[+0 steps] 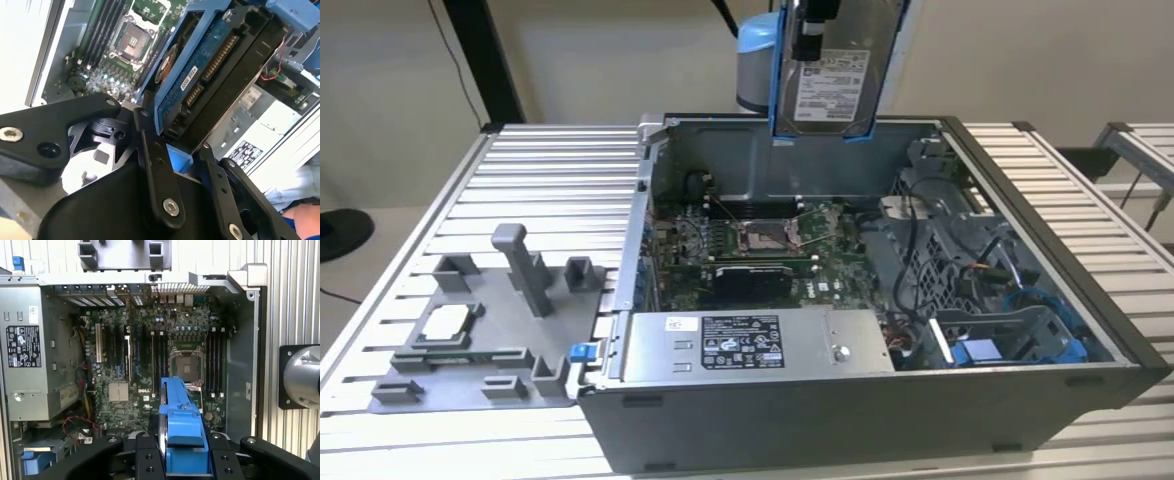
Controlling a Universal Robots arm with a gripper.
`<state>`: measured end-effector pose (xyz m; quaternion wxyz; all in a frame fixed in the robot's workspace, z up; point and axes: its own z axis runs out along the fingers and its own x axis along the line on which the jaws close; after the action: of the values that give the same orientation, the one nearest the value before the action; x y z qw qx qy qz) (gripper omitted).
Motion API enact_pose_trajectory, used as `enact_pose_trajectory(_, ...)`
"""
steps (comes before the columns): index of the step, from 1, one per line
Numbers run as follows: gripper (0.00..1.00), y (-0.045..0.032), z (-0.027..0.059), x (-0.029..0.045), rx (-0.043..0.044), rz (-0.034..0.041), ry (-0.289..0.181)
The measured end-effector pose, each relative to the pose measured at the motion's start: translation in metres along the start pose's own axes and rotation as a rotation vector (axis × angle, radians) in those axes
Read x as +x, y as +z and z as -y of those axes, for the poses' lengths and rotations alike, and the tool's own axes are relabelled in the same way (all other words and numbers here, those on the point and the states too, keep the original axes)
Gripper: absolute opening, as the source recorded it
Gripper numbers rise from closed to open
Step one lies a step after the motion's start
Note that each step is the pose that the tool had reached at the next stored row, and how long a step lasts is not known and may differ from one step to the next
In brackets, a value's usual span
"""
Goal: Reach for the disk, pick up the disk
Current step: 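Pick up the disk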
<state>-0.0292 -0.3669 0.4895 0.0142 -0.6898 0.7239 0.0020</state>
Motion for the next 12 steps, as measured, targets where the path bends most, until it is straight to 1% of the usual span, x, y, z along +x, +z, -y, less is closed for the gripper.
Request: enact_pose_trajectory(12,0.0,0.0004,0.0234,-0.0011,0.0,0.0,0.0)
